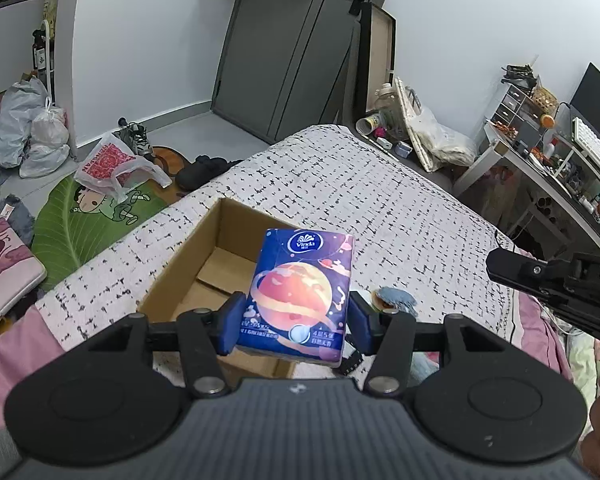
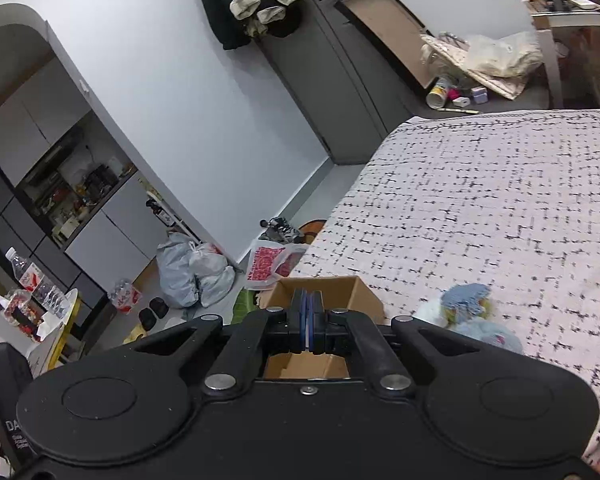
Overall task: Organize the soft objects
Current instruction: 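Carry the tissue pack with the left gripper into the cardboard box while the right carries the bag, then open the left gripper over the box while the right gripper releases the black bag inside, then move both tools back toward the blue fluffy plush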
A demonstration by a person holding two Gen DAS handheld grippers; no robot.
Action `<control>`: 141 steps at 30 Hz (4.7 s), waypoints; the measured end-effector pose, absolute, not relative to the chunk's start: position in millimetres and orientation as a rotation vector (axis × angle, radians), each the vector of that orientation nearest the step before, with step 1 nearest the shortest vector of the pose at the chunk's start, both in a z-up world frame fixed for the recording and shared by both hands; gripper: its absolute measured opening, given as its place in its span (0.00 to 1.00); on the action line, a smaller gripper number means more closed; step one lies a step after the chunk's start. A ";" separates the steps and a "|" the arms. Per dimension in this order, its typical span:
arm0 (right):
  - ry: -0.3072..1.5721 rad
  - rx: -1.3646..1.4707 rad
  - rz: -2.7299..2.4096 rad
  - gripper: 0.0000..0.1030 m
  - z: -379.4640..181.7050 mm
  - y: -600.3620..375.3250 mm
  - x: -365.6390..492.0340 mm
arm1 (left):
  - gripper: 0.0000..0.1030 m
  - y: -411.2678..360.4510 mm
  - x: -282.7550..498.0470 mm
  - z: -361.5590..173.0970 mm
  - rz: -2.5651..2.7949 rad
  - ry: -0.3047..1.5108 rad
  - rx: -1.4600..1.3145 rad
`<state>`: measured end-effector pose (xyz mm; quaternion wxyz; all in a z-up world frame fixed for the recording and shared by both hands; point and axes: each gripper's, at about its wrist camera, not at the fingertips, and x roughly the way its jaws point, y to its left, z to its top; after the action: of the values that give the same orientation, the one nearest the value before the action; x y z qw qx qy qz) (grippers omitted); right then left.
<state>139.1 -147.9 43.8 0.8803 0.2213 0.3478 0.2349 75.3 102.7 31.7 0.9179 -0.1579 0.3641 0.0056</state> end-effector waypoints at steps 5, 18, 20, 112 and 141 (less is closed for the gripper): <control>0.733 0.473 0.526 0.01 43.5 -134.0 155.7 | 0.52 112.3 93.7 30.9 0.020 0.748 -0.323; 1.075 0.465 0.304 0.48 -52.8 -169.2 150.5 | 0.52 132.4 124.9 0.3 0.073 0.809 -0.337; 1.133 0.480 0.250 0.49 -71.4 -174.2 150.8 | 0.52 133.4 129.2 -5.6 0.076 0.822 -0.345; 0.822 0.384 0.386 0.96 11.4 -147.2 176.4 | 1.00 126.7 120.3 25.4 0.028 0.747 -0.317; 0.990 0.442 0.322 1.00 -32.8 -238.8 154.9 | 0.99 16.4 103.4 19.2 0.037 0.873 -0.139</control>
<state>154.9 -238.8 -32.8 0.8443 0.2096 0.4690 0.1524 103.4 16.4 19.2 0.9038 -0.0673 0.4222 0.0181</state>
